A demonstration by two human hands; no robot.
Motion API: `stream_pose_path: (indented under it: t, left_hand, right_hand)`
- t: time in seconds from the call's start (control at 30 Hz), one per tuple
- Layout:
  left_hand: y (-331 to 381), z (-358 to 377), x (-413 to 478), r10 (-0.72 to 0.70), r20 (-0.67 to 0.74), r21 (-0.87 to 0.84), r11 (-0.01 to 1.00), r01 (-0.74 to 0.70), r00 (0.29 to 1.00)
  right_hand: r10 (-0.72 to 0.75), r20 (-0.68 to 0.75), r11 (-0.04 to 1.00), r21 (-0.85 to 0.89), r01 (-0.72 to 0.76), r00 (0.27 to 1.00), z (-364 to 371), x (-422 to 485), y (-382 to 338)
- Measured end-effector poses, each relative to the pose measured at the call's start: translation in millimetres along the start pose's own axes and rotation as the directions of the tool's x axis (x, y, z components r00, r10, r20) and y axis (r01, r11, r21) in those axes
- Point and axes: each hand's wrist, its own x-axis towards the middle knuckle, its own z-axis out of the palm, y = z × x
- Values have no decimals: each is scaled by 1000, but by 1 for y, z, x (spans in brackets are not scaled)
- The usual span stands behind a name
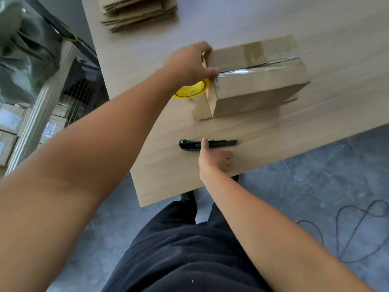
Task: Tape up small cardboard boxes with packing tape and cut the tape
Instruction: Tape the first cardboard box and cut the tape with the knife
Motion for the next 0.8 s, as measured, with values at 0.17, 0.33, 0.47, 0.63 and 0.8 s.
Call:
stream_pose_path:
  t: [0.17,0.33,0.47,0.63,0.8]
  left_hand:
    - [1,-1,-2,33,-2,-2,999,-33,999]
    - [2,-2,-4,41,5,-35,999,-41,999]
    - [1,-1,-6,49,3,-44,998,-49,999]
    - [-1,-3,-6,60,8,-54,997,-60,998]
    - [-5,-3,-9,54,25,-82,995,-52,998]
  right_hand:
    - [7,-102,1000,-8,-8,995,17,2,-18]
    - [-295,-127,947,93,307,947,1,8,8]
    - [-595,-160,803,-82,590,787,-11,10,44]
    - [-592,-39,804,38,593,805,-18,8,38]
    - [-624,27,677,518,523,781,-66,-24,22]
